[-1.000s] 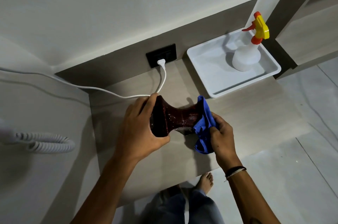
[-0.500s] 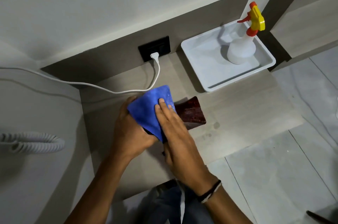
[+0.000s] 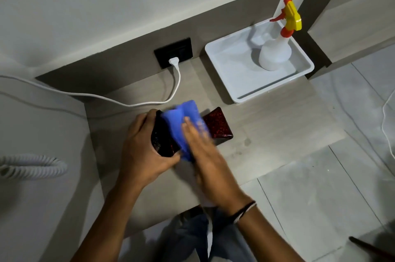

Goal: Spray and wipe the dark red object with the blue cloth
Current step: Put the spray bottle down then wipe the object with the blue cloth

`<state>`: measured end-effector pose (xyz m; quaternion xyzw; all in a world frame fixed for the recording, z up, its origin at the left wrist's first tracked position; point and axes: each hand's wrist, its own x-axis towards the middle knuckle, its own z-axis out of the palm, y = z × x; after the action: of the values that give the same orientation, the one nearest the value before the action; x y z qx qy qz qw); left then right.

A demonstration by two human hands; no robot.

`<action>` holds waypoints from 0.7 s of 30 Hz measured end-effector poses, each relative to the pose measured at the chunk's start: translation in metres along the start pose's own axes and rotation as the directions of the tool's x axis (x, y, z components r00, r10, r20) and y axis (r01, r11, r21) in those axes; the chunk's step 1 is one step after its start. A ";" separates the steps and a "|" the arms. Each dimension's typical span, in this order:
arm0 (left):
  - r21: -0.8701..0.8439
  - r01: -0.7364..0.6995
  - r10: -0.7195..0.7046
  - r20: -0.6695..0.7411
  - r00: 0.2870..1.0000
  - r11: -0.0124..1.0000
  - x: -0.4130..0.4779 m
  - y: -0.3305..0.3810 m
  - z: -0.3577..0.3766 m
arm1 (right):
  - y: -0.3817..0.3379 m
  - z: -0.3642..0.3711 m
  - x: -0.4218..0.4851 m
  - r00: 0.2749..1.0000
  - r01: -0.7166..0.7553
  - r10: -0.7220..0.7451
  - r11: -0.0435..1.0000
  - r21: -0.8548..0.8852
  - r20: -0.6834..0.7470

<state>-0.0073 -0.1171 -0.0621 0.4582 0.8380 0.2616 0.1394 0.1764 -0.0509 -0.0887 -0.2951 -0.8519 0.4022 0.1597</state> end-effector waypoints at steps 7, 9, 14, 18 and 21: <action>0.014 -0.067 0.067 -0.022 0.998 0.998 0.002 0.007 -0.003 | 0.012 -0.014 0.007 0.990 -0.137 0.137 0.991 0.006 -0.023; -0.059 -0.036 0.036 -0.008 0.999 0.998 -0.001 0.008 -0.002 | -0.020 0.006 0.003 0.997 0.065 -0.058 0.991 0.118 -0.060; 0.008 -0.065 0.065 -0.056 0.996 0.998 -0.003 0.004 -0.005 | 0.012 -0.006 0.004 0.997 0.071 -0.072 0.995 -0.066 -0.023; -0.001 0.001 -0.001 -0.039 0.999 1.000 -0.001 0.010 -0.007 | 0.059 -0.032 0.009 0.962 -0.233 0.213 0.967 -0.102 -0.172; -0.179 0.209 -0.220 -0.047 0.974 0.961 0.002 0.010 -0.009 | 0.068 -0.041 0.009 0.819 -0.348 0.456 0.877 0.331 -0.347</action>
<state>-0.0057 -0.1137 -0.0491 0.3418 0.8610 0.3317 0.1783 0.2161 0.0137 -0.1158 -0.5252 -0.6575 0.4598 0.2837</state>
